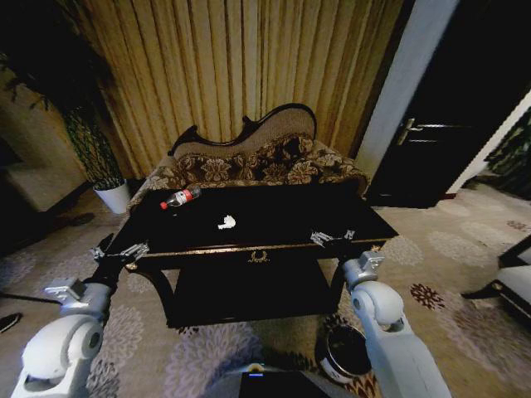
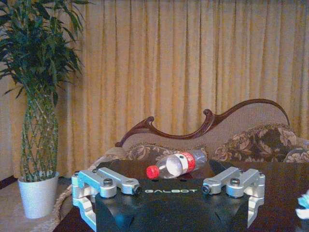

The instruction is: Move to the front of the table and place the trash on the table into the trash bin.

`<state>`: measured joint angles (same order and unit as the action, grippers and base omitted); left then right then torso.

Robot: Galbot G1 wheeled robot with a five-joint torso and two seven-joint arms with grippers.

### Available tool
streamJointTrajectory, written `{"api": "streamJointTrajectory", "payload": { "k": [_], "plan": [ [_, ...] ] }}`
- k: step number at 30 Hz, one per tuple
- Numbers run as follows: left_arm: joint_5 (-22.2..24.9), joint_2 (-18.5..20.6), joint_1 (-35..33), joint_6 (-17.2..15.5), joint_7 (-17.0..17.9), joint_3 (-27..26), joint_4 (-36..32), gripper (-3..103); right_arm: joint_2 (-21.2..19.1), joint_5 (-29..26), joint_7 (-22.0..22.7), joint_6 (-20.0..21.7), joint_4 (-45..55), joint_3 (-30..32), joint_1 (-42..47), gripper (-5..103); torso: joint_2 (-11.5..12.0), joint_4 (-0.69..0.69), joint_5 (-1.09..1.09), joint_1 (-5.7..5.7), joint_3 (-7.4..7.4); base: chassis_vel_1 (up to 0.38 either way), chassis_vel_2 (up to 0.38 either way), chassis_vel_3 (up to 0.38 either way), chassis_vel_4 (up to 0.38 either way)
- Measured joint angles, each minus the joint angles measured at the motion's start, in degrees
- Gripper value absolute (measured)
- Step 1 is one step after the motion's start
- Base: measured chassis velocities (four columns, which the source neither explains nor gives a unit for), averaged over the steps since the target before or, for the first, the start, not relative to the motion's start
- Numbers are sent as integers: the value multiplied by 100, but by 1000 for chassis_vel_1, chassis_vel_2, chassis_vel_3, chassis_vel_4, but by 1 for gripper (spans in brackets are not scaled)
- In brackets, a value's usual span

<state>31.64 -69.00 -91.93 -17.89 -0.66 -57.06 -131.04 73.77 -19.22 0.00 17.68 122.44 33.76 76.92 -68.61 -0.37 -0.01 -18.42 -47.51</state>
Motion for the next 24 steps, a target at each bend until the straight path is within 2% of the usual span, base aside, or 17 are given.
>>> {"api": "streamJointTrajectory", "payload": {
  "k": [7,17,24],
  "plan": [
    [-38,-97,-69,-3,-39,8,-26,100,16,73,0,-38,57,-26,101,100,1,0,0,-2,-1,-125,131,133,-128],
    [-50,-132,-99,-2,-61,8,-50,100,6,87,0,-30,67,-62,59,100,-1,1,0,1,1,-32,30,16,-30],
    [-39,-150,-139,0,-63,-14,-83,100,-1,579,0,-165,199,-245,329,100,0,-2,0,0,0,-27,16,17,-9]
  ]
}}
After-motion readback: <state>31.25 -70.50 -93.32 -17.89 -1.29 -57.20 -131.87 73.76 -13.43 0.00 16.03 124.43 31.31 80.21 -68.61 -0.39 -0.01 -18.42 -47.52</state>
